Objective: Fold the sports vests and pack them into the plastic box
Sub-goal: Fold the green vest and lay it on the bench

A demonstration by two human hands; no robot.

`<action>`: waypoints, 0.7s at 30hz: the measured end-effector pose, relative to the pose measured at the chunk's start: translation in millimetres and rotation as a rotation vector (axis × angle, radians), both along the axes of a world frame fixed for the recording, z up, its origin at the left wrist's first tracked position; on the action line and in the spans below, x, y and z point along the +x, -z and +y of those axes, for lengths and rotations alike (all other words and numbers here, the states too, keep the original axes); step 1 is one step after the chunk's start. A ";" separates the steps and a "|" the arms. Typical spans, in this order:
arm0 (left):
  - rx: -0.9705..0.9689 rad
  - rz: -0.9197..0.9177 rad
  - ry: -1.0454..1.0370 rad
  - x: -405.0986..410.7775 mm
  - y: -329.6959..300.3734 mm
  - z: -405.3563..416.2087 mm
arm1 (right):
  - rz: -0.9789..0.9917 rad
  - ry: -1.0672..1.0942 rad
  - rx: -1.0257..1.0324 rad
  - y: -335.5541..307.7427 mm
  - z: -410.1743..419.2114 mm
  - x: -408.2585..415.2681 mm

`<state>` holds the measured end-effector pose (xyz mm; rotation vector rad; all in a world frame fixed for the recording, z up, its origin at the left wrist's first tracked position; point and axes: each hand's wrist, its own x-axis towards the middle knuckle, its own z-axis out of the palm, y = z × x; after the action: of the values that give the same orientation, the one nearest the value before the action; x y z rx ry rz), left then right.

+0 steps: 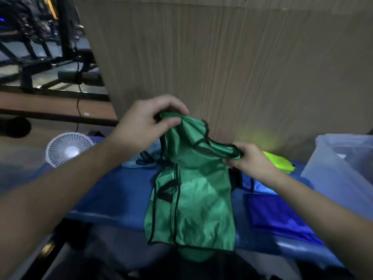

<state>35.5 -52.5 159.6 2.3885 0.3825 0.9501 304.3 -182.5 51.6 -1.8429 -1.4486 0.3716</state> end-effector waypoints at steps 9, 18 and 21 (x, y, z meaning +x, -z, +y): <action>0.260 0.240 0.210 -44.9 137.7 -57.4 | -0.138 -0.022 -0.108 85.2 -45.1 -27.2; 0.288 0.463 0.370 -61.9 205.8 -76.6 | -0.317 -0.234 -0.200 116.9 -62.2 -33.0; 0.120 0.623 0.453 -59.3 207.0 -70.5 | -0.390 -0.274 -0.272 110.1 -67.6 -31.9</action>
<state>-23.8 -123.1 -47.4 2.6752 -0.0102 0.0168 272.4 -250.0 -58.4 -2.0114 -2.0126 0.3704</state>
